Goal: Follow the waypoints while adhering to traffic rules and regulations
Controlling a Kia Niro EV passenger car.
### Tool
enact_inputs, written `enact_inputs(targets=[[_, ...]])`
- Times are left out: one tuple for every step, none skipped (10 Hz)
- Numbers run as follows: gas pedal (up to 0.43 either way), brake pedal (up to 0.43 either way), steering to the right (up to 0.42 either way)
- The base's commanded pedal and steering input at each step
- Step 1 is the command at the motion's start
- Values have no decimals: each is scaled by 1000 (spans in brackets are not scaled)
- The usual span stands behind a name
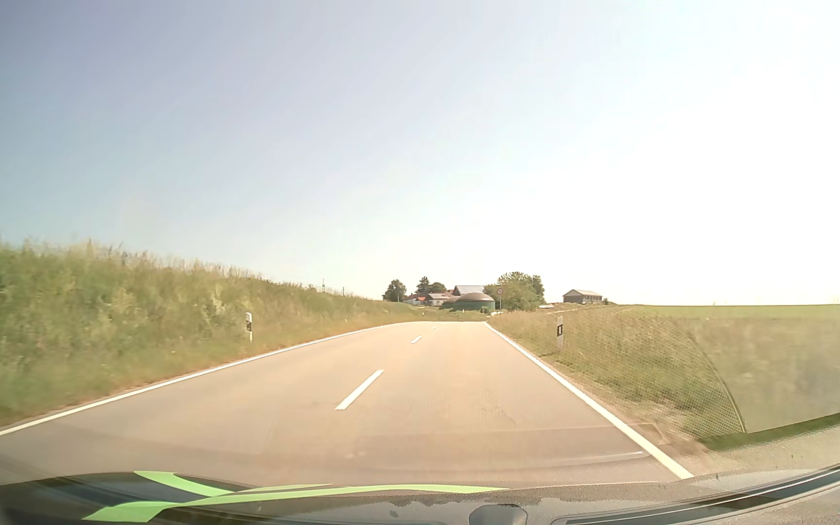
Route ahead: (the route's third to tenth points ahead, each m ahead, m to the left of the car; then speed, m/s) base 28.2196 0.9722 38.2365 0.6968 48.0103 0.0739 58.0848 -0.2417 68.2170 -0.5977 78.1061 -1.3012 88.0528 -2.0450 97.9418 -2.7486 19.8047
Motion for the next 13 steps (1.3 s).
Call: enact_inputs(targets=[[248, 0, -3], [287, 0, -3], [331, 0, -1], [339, 0, -1], [358, 0, 0], [370, 0, 0], [370, 0, 0], [370, 0, 0], [370, 0, 1], [339, 0, 1], [287, 0, 2], [287, 0, 1], [287, 0, 1]])
